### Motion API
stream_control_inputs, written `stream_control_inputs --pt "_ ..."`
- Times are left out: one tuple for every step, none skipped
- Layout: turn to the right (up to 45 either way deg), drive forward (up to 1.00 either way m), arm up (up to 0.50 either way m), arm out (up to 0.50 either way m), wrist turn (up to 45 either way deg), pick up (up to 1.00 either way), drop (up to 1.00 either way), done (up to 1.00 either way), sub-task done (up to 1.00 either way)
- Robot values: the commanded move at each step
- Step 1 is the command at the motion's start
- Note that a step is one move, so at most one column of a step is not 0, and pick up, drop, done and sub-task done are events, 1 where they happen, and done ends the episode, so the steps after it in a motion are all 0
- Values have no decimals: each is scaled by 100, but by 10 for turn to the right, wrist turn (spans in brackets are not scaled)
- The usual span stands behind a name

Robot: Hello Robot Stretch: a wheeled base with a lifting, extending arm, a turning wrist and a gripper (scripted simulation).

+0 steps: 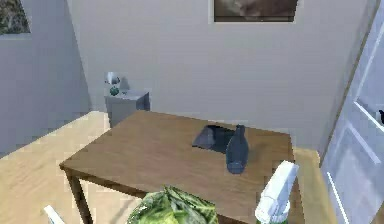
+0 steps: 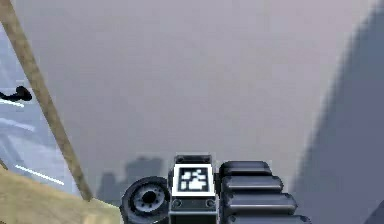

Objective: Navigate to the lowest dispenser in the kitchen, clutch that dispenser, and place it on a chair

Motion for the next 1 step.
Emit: stream_control_inputs --pt "-450 0 0 0 0 0 0 0 0"
